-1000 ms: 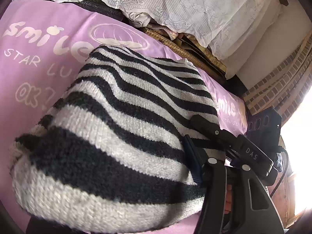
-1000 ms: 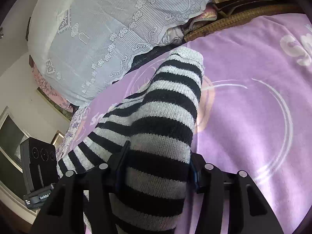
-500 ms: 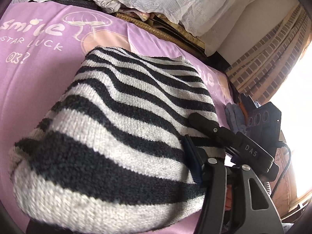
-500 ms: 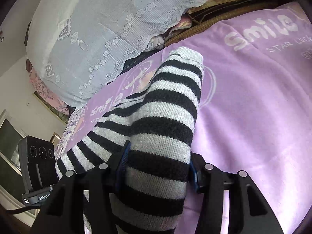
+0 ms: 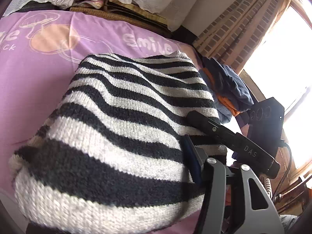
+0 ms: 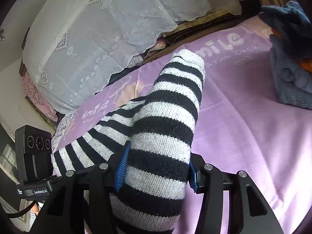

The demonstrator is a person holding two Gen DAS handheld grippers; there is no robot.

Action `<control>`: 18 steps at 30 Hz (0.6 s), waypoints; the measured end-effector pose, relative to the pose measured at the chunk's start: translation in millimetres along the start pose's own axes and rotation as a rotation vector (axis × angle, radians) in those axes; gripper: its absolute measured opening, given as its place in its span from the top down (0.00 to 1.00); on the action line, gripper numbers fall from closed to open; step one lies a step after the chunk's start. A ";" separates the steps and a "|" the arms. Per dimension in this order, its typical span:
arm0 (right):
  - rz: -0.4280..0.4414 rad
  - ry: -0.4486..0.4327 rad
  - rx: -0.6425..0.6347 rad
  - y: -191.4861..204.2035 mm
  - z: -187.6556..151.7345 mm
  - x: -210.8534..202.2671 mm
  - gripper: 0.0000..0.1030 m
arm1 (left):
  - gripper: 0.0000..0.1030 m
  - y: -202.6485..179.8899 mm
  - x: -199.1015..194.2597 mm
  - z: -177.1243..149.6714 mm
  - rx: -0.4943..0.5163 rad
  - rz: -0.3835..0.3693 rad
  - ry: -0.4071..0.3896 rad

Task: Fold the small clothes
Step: 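Lift the folded sweater with both grippers and carry it toward the clothes stack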

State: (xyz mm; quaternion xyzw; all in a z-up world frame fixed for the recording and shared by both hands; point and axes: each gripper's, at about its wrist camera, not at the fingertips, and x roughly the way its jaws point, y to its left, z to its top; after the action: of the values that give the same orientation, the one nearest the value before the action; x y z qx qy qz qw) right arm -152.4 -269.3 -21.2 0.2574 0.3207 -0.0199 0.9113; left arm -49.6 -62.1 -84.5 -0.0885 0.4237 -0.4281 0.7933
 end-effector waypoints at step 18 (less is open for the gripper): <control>-0.263 -0.327 0.027 -78.4 -21.5 -223.3 0.50 | 0.47 -203.2 40.2 -13.7 0.305 -0.246 0.067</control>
State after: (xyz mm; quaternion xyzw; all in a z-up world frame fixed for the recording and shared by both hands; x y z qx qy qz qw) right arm -357.8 -355.6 61.6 0.2187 0.1989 -0.1845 0.9373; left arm -171.6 -214.9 -14.7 -0.0041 0.3660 -0.5840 0.7246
